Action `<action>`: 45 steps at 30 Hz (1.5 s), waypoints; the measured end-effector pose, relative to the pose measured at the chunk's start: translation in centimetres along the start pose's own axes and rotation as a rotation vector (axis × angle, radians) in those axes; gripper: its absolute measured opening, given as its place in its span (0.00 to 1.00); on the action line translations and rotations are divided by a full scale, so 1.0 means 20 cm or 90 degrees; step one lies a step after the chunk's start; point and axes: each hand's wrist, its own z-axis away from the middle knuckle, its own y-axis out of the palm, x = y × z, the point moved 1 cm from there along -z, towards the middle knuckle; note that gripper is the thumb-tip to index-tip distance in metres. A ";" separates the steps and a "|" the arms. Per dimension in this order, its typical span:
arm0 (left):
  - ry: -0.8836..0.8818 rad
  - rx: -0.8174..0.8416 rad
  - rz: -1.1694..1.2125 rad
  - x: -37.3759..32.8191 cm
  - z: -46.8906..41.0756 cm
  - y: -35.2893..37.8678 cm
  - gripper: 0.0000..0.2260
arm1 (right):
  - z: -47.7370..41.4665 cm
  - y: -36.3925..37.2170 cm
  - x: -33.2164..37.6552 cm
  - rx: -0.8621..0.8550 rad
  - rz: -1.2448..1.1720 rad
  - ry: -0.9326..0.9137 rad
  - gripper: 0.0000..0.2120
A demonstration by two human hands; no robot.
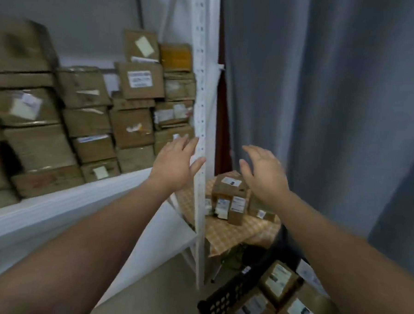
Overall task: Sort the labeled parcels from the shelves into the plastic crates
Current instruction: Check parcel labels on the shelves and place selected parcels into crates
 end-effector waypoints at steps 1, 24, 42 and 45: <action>-0.021 -0.008 -0.010 0.05 0.05 -0.07 0.28 | -0.02 -0.01 0.08 -0.003 -0.017 -0.019 0.22; -0.314 -0.160 -0.327 1.61 1.72 -1.41 0.27 | 0.21 0.28 2.62 0.033 -0.363 -0.401 0.20; -0.410 -0.076 -0.326 2.76 1.89 -1.67 0.31 | 0.08 0.66 3.80 0.198 -0.388 -0.403 0.24; -0.442 -0.049 -0.300 2.93 1.84 -1.64 0.35 | 0.02 0.74 3.89 0.199 -0.390 -0.379 0.25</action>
